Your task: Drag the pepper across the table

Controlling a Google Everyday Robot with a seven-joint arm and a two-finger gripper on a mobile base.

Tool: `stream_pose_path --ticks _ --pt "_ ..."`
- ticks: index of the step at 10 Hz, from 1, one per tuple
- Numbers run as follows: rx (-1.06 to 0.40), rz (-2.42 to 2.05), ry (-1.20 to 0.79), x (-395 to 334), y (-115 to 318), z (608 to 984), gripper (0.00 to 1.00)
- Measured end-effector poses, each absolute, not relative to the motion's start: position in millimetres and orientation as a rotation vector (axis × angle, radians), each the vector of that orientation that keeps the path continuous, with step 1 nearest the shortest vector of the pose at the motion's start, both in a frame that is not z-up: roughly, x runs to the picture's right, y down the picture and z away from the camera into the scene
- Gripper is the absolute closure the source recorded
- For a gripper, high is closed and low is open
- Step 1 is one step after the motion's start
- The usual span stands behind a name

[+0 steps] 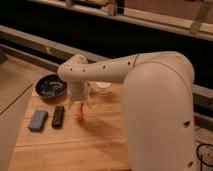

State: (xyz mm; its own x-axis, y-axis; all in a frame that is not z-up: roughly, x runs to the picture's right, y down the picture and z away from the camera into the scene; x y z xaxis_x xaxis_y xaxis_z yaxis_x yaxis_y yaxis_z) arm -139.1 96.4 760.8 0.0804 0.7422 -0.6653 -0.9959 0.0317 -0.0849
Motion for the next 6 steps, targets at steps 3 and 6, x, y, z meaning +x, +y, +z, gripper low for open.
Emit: stream_pose_path --ticks 3,6 --pt "-0.627 1.401 0.551 -137.0 104.8 774.4 0.35" --pt "-0.629 1.387 0.593 -133.6 112.4 787.8 0.35"
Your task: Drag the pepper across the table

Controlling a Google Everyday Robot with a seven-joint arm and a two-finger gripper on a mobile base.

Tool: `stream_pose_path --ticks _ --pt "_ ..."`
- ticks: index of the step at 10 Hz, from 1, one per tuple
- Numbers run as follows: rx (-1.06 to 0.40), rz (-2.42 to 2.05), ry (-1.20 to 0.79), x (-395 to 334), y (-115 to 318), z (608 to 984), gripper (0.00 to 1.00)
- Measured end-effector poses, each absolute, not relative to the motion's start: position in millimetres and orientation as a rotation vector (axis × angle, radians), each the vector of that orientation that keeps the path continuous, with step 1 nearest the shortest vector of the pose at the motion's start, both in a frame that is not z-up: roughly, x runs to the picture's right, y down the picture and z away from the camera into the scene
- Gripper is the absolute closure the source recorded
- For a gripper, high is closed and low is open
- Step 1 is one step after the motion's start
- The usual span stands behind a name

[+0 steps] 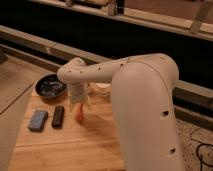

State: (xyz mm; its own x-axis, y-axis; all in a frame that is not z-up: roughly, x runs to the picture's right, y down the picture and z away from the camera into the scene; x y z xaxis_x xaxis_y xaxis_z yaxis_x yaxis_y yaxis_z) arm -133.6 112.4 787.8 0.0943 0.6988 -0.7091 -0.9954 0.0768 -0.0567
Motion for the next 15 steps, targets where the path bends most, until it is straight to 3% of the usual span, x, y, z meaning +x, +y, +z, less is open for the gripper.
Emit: stream_pose_path --ticks 3,9,13,15 --pt "-0.649 1.365 0.613 -139.8 119.1 799.8 0.37" --pt "-0.701 1.339 0.604 -144.4 128.0 813.1 0.96" --pt "-0.67 1.385 0.585 -134.3 112.5 813.8 1.0" --pt "-0.568 1.412 0.492 -132.7 59.8 788.5 1.0"
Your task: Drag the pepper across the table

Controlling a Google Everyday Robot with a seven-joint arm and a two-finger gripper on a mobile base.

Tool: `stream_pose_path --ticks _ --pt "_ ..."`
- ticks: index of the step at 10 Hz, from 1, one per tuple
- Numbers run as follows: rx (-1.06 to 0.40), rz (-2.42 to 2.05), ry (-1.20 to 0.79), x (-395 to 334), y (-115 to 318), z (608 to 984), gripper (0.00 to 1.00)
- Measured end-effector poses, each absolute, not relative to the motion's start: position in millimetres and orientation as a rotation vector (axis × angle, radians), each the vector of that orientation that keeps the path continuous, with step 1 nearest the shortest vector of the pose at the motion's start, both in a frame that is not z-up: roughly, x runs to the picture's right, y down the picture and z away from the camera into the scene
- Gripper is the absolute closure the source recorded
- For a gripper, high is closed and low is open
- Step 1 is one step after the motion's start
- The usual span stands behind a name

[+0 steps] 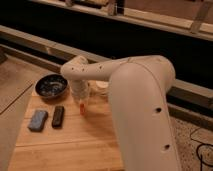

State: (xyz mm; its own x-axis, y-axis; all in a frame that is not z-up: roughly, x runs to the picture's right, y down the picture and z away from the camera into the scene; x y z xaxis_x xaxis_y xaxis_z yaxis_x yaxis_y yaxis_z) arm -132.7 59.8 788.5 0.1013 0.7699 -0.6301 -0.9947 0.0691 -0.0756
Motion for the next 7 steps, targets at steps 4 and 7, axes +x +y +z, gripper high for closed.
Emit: stream_pose_path --ticks 4,7 --pt "-0.391 1.315 0.303 -169.9 -26.3 706.8 1.0" --pt "-0.354 1.141 0.24 -241.3 -43.8 660.8 1.0"
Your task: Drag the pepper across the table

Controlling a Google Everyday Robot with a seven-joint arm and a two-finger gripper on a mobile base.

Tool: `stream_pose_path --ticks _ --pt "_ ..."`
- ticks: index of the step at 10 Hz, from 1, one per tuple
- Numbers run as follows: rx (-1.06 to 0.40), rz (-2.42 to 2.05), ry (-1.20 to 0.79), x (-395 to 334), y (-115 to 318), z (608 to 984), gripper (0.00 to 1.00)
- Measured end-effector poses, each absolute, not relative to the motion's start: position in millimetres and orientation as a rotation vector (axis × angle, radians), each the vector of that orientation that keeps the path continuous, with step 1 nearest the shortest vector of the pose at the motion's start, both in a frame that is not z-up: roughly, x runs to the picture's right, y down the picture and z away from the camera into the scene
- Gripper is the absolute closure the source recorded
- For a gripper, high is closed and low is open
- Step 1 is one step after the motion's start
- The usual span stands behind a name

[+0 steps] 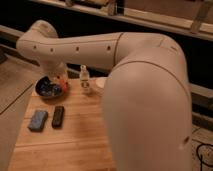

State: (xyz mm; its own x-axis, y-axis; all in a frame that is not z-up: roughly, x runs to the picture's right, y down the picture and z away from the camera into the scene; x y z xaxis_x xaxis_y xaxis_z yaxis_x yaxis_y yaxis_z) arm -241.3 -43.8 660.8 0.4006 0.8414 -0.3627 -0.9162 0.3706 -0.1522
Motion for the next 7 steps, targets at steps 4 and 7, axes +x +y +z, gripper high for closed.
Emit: stream_pose_path --ticks 4,7 --pt "-0.364 0.803 0.161 -376.3 -7.9 609.4 1.0" --pt "-0.369 0.491 0.083 -471.8 55.8 561.2 1.0"
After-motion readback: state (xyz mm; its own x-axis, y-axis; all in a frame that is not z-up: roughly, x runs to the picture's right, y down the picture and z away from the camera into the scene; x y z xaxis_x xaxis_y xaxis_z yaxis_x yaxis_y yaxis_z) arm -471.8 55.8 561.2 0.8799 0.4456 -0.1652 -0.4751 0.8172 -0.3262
